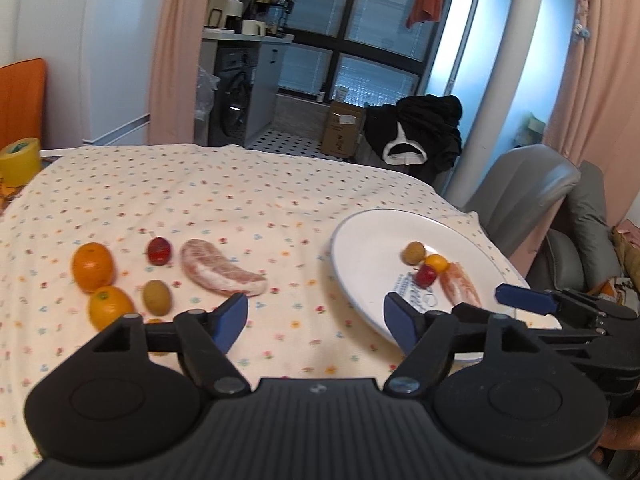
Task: Organize fruits
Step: 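Open the left tool over the plate while the right tool releases the yellow citrus beside it, then move both open tools back to the loose fruits on the cloth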
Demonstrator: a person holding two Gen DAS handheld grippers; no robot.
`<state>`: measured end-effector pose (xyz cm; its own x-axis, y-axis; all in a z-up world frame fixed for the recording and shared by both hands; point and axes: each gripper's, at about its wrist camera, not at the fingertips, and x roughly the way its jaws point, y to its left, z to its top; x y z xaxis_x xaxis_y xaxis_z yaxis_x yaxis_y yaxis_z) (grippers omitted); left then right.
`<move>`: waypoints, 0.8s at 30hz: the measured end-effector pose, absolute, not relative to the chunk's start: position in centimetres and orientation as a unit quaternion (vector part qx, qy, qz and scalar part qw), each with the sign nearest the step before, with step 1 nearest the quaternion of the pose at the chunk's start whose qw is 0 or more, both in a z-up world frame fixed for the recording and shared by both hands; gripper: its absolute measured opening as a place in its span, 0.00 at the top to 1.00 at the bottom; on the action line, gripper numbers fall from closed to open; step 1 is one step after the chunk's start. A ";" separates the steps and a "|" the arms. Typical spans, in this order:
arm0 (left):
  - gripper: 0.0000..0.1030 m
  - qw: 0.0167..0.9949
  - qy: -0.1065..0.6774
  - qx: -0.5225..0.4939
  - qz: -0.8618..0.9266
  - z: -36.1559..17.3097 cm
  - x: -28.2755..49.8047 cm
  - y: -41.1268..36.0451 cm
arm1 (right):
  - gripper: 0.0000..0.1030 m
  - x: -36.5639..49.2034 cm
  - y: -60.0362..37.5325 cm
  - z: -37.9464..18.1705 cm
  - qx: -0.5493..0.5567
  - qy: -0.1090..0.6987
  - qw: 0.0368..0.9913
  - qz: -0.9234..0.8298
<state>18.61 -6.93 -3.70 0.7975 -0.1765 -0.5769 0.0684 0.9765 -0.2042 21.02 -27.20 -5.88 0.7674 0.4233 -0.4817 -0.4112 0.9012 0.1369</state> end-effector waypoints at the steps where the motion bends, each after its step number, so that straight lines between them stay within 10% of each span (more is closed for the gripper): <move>1: 0.25 0.945 0.310 -0.086 -0.061 -3.6 18.5 -6.6 | 0.23 21.1 -27.0 -5.8 0.012 0.258 0.940 0.223; 7: 0.19 0.949 0.301 -0.090 -0.035 -3.5 17.7 -4.5 | 0.05 21.1 -25.5 -5.3 0.013 0.252 0.937 0.243; 24: 0.19 0.949 0.295 -0.104 0.023 -3.3 16.0 0.4 | 0.00 22.0 -21.7 -5.0 0.003 0.262 0.922 0.284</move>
